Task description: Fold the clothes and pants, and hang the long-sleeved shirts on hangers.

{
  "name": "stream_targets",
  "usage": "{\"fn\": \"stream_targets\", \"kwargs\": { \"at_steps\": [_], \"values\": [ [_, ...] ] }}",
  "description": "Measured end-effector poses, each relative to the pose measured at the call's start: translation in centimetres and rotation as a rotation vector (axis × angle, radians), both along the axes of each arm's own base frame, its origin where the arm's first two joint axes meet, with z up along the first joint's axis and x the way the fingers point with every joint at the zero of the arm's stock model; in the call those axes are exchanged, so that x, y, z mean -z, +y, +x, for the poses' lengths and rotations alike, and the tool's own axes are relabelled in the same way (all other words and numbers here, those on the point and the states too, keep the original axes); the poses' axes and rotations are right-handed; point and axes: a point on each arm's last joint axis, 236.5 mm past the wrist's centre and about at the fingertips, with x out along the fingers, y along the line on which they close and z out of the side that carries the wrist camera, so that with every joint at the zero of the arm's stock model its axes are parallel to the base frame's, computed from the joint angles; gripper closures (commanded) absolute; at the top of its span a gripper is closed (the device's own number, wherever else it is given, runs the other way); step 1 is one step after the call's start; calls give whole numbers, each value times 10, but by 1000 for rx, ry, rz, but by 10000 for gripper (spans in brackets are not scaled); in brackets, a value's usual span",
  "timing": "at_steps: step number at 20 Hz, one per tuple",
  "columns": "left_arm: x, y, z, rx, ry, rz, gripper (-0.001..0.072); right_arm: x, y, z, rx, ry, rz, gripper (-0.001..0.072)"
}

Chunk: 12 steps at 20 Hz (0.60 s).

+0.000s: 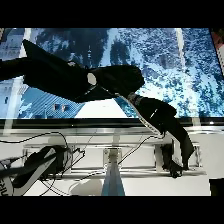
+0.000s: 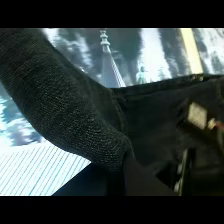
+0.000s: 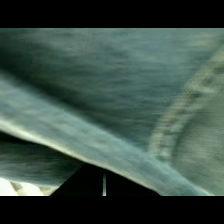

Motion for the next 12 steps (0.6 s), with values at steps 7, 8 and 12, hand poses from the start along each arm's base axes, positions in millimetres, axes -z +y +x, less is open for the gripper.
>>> {"fn": "stream_targets", "kwargs": {
  "at_steps": [7,8,12],
  "values": [
    [11,-58,34,52,7,-171,680,-67,-134,109,236,-74,-28,689],
    [15,-78,40,74,14,-206,681,-78,-159,122,277,-77,-29,690],
    [29,-176,55,158,27,-344,680,-111,-247,157,425,-97,-34,690]
  ]
}}
